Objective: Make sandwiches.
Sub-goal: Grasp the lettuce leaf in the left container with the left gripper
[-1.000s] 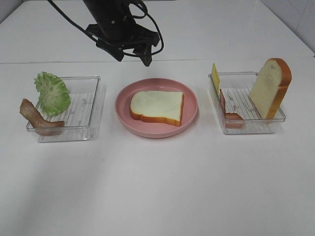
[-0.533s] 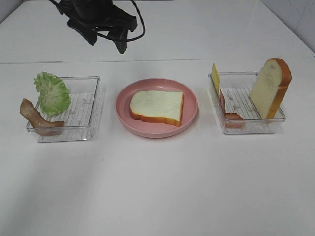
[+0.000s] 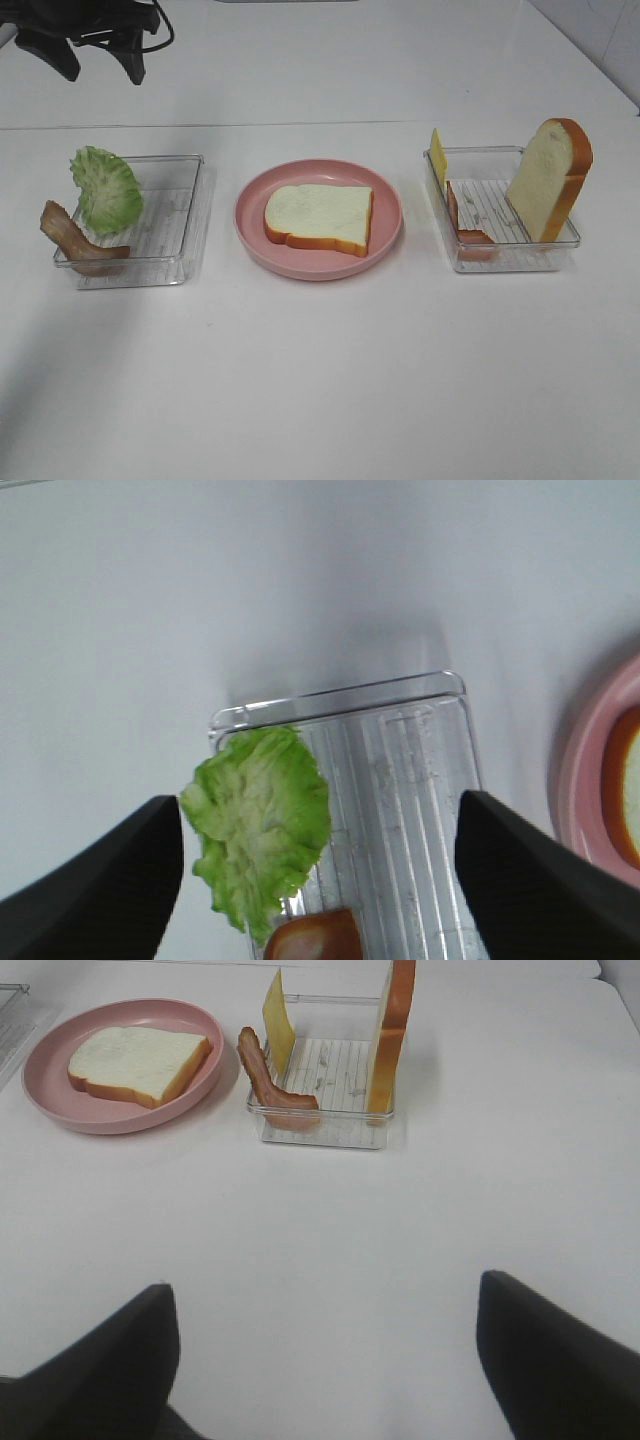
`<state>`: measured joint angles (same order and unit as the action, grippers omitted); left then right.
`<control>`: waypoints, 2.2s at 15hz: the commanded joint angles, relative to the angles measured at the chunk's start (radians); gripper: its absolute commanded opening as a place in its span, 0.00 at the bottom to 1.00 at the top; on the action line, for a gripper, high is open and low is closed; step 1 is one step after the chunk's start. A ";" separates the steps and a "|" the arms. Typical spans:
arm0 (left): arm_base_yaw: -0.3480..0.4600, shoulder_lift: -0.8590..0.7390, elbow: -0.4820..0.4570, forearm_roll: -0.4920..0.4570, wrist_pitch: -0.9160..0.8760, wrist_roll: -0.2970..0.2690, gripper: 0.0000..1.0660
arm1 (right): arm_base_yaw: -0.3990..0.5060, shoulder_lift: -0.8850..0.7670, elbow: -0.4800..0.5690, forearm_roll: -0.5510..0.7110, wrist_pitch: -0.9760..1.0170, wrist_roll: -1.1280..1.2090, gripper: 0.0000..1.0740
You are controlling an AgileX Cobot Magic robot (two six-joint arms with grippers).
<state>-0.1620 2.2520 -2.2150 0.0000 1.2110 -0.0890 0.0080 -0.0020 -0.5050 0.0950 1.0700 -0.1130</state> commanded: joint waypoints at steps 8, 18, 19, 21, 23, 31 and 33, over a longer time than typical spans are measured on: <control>0.120 0.005 0.089 -0.080 0.068 -0.007 0.68 | -0.006 -0.016 0.002 0.004 -0.009 -0.005 0.73; 0.088 0.168 0.095 -0.082 0.075 -0.007 0.68 | -0.006 -0.016 0.002 0.004 -0.009 -0.005 0.73; 0.088 0.170 0.095 -0.077 0.075 -0.007 0.66 | -0.006 -0.016 0.002 0.004 -0.009 -0.005 0.73; 0.088 0.170 0.095 -0.076 0.074 -0.007 0.56 | -0.006 -0.016 0.002 0.004 -0.009 -0.005 0.73; 0.088 0.170 0.095 -0.076 0.074 -0.007 0.45 | -0.006 -0.016 0.002 0.004 -0.009 -0.005 0.73; 0.088 0.169 0.095 -0.082 0.074 0.004 0.00 | -0.006 -0.016 0.002 0.004 -0.009 -0.005 0.73; 0.088 0.163 0.094 -0.083 0.074 0.016 0.00 | -0.006 -0.016 0.002 0.004 -0.009 -0.005 0.73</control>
<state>-0.0700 2.4190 -2.1250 -0.0780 1.2210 -0.0780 0.0080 -0.0020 -0.5050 0.0950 1.0700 -0.1130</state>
